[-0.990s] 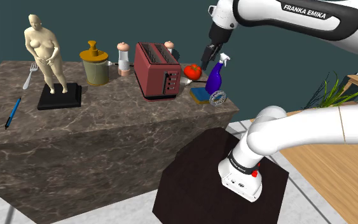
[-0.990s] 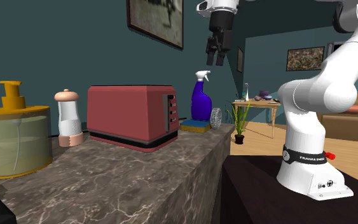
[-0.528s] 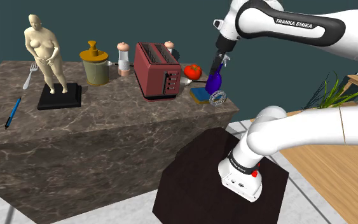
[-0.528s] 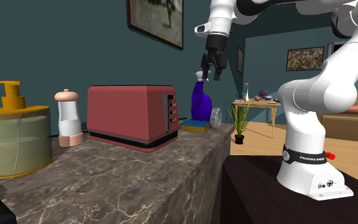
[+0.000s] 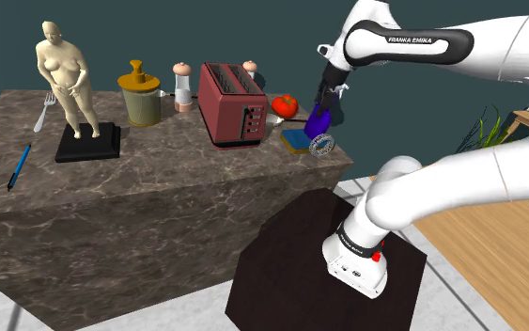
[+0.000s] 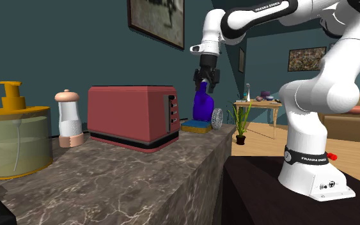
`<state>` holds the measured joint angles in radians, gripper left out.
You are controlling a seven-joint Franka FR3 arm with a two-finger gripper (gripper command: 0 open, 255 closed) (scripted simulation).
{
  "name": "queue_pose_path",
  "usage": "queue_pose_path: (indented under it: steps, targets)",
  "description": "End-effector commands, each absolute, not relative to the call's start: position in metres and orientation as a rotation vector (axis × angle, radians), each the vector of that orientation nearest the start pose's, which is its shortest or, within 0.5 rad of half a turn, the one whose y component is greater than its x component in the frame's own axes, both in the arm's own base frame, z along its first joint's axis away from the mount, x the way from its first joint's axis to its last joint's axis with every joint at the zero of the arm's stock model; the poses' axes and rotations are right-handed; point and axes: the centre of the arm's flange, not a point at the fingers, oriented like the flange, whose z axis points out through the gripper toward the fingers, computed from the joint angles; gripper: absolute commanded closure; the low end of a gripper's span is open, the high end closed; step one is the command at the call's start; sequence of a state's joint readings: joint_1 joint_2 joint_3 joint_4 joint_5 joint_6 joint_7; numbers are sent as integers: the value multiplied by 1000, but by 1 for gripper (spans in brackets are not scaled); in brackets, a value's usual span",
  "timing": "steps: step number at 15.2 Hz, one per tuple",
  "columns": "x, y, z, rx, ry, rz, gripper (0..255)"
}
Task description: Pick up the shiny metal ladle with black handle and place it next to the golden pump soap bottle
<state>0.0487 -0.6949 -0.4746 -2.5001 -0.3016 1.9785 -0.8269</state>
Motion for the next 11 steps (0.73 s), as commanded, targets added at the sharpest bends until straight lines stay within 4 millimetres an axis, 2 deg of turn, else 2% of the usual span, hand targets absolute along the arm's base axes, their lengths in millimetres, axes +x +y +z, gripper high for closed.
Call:
queue_pose_path:
  steps: [1,11]
  targets:
    - [335,-208,484,-3025,-1008,-185,0]
    - [389,-316,414,-2823,-1378,-184,0]
